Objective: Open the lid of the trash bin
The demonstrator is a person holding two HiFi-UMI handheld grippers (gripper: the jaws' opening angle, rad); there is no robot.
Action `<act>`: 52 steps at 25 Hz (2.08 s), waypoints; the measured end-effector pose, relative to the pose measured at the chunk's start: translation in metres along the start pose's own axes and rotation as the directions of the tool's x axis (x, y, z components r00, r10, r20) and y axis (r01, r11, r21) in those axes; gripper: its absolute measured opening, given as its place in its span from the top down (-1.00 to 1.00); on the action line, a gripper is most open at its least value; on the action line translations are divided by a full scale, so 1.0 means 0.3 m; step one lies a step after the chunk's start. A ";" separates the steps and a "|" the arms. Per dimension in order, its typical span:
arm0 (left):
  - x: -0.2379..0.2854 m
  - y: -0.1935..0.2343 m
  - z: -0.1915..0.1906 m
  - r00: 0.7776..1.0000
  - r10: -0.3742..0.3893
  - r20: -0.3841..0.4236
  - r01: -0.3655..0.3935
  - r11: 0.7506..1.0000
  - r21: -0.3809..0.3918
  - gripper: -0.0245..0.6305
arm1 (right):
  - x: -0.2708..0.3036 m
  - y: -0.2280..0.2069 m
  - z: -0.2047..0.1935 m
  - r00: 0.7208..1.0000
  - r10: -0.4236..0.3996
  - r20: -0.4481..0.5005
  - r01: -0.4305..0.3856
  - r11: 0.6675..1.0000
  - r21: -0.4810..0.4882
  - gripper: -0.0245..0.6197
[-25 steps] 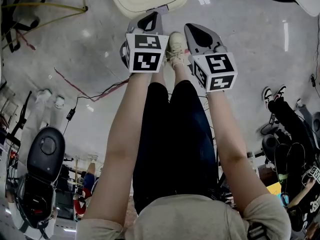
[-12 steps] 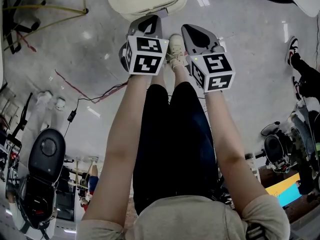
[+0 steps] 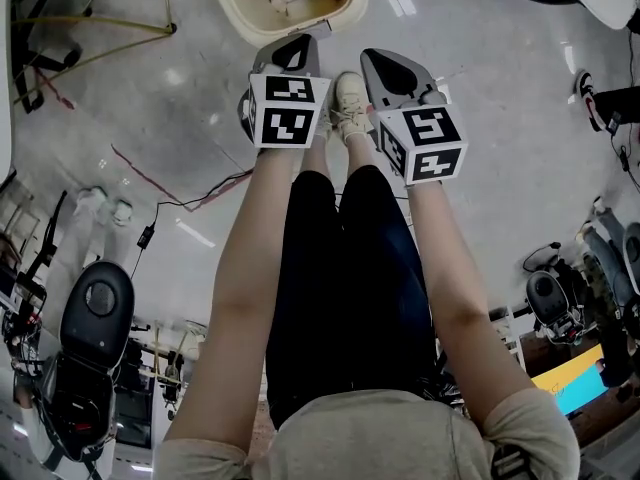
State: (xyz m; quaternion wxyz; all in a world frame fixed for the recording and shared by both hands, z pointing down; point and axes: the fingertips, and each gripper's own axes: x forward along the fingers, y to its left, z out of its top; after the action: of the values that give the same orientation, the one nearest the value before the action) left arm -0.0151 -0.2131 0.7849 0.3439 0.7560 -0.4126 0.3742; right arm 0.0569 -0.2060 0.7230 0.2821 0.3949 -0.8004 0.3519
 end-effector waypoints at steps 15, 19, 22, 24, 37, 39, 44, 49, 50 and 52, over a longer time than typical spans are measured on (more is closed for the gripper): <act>-0.064 0.032 0.064 0.991 -0.095 0.096 0.113 0.972 -0.205 0.90 | -0.055 0.029 0.097 1.000 0.015 0.015 -0.015 0.999 -0.037 0.93; -0.159 -0.009 0.139 0.983 -0.113 0.142 0.133 0.981 -0.140 0.90 | -0.109 0.037 0.177 1.000 0.011 0.028 -0.009 0.997 -0.075 0.93; -0.273 -0.060 0.241 0.970 -0.130 0.206 0.152 0.984 -0.097 0.90 | -0.181 0.035 0.271 0.998 0.012 0.054 -0.007 0.995 -0.097 0.93; -0.377 -0.093 0.331 0.958 -0.132 0.256 0.155 0.985 -0.075 0.90 | -0.248 0.049 0.350 0.997 0.021 0.074 -0.013 0.993 -0.115 0.93; -1.072 -0.235 0.703 0.856 -0.206 0.474 0.228 0.974 0.011 0.90 | -0.684 0.400 0.724 0.966 0.197 0.167 -0.149 0.953 -0.263 0.93; -1.145 -0.257 0.729 0.849 -0.213 0.484 0.221 0.974 0.042 0.90 | -0.743 0.444 0.771 0.960 0.221 0.174 -0.162 0.940 -0.300 0.93; -1.300 -0.318 0.760 0.838 -0.245 0.488 0.221 0.969 0.106 0.90 | -0.872 0.541 0.854 0.948 0.250 0.199 -0.150 0.897 -0.415 0.93; -1.425 -0.359 0.765 0.821 -0.254 0.511 0.193 0.966 0.170 0.90 | -0.990 0.627 0.902 0.933 0.270 0.239 -0.124 0.862 -0.491 0.93; -1.447 -0.368 0.761 0.817 -0.257 0.516 0.192 0.965 0.176 0.90 | -1.015 0.643 0.909 0.929 0.274 0.251 -0.118 0.858 -0.501 0.93; -1.490 -0.393 0.758 0.806 -0.262 0.530 0.190 0.964 0.188 0.90 | -1.061 0.672 0.914 0.922 0.289 0.260 -0.118 0.845 -0.521 0.93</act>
State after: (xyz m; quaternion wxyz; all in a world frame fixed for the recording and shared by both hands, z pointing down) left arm -0.0166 -0.1879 0.2704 0.2045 0.8953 -0.3763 0.1225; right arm 0.0102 -0.1945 0.2595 0.1973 0.2738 -0.9368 0.0919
